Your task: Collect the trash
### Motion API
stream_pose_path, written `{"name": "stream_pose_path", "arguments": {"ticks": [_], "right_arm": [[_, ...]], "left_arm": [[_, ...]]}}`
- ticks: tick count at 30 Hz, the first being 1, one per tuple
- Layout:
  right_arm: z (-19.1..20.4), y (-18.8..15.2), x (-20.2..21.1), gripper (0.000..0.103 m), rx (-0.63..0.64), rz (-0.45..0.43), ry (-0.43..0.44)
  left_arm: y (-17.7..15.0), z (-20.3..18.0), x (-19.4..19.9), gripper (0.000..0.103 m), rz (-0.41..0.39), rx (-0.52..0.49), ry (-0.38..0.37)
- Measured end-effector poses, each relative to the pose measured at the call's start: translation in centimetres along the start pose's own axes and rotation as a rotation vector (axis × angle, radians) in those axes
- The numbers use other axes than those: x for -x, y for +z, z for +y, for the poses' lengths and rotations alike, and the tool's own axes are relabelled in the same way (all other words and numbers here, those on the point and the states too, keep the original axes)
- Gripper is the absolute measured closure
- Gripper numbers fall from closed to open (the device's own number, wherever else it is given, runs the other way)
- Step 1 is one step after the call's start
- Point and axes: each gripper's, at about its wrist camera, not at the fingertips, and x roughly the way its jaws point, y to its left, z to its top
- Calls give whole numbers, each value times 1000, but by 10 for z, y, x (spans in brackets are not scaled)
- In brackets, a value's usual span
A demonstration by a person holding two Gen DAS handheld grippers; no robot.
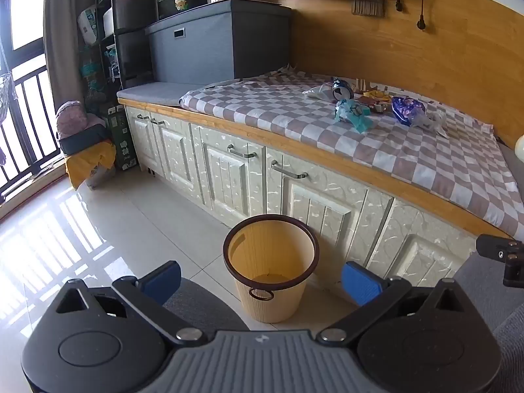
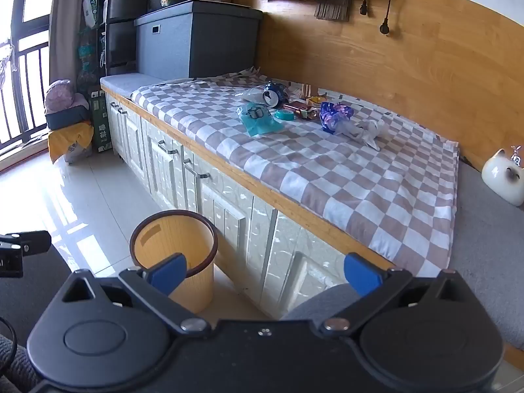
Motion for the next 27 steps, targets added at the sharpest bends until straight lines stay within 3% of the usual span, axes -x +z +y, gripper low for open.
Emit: {"name": "stream_pose_path", "arguments": {"ticks": [27], "right_arm": [[-1,0,-1,0,-3,3,3]], "left_arm": [[0,0,0,0,-1,3,-2]]}}
